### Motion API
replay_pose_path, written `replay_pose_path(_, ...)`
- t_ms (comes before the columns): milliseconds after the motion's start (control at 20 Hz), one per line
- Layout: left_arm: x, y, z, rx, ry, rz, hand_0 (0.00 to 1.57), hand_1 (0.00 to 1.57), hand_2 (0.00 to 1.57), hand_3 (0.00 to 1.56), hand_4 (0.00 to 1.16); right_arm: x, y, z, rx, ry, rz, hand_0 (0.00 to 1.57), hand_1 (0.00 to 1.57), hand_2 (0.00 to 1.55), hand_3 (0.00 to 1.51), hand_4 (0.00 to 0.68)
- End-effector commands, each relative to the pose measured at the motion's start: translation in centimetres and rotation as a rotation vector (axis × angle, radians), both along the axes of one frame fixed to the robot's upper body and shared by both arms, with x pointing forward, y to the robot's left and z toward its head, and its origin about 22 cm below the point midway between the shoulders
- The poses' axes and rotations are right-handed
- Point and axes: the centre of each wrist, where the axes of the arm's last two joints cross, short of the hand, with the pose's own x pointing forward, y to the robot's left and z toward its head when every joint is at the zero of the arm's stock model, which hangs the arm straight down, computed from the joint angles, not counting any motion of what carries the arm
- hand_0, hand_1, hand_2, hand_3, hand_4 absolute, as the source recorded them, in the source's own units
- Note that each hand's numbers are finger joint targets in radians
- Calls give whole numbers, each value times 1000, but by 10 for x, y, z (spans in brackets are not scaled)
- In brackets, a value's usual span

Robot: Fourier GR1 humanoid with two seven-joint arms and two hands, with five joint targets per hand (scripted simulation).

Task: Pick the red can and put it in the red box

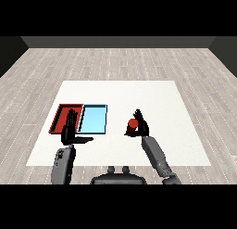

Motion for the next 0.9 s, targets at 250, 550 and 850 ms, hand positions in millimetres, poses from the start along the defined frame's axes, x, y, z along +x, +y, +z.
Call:
replay_pose_path(250, 3, -9, 13, -2, 10, 1, 0, 0, 0, 0, 0, -16, 19, 4, 22, 11, 27, 0, 0, 0, 0, 0)
replay_pose_path(550, 0, 8, -17, 14, -7, 2, 0, 0, 0, 0, 0, -16, 30, 6, -1, 25, 28, 0, 0, 0, 0, 0)
replay_pose_path(850, -14, -15, 5, -3, 3, -1, 0, 0, 0, 0, 0, -11, 27, 8, -75, 77, -23, 0, 0, 0, 0, 0)
